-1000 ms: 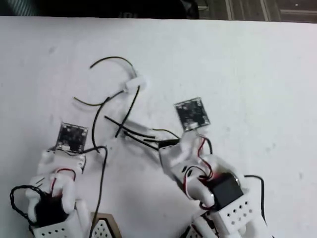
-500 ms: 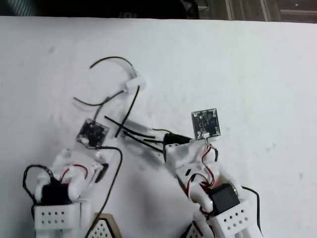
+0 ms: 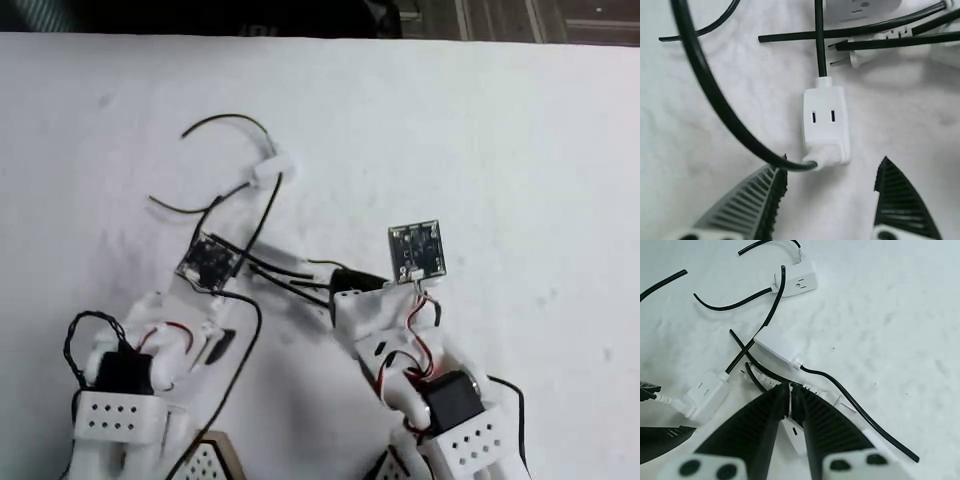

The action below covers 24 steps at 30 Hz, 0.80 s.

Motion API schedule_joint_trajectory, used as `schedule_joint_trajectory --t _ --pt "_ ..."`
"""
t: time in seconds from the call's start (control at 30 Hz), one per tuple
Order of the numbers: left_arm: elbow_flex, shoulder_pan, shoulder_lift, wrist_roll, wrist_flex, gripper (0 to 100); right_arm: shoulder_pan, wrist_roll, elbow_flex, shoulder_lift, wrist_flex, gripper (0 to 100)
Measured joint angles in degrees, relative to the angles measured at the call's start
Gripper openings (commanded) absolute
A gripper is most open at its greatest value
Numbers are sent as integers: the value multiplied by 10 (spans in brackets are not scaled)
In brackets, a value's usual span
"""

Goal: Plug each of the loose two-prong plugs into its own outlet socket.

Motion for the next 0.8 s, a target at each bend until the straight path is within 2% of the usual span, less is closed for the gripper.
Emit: schedule_joint_trajectory --t 0.2,0.63,0.8 --pt "2 0 0 3 -2 249 0 0 0 0 0 19" --pt "2 0 2 18 4 249 0 0 0 0 0 19" --pt "-50 0 93 23 12 250 0 0 0 0 0 19"
